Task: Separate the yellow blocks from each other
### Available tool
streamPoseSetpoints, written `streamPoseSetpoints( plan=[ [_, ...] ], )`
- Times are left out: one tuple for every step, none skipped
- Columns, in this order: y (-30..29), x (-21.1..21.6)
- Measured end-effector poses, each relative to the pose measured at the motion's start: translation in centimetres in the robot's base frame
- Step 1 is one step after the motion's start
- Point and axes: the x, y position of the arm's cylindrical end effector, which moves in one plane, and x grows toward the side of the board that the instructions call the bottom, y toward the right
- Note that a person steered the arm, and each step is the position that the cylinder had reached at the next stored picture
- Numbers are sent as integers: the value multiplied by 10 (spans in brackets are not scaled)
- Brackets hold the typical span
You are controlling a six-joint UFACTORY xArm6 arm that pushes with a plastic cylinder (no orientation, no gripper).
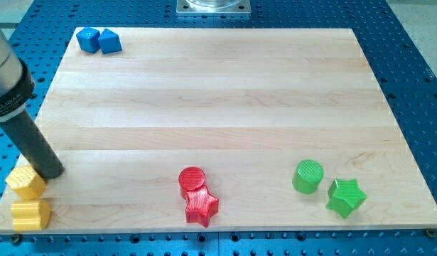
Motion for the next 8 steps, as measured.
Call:
streamPoseSetpoints(
  plan=[
    [0,1],
    [-4,-18],
    [-42,-39],
    [-62,-27],
    [-62,19],
    [-62,77],
    [-53,78],
    [-17,78]
  ],
)
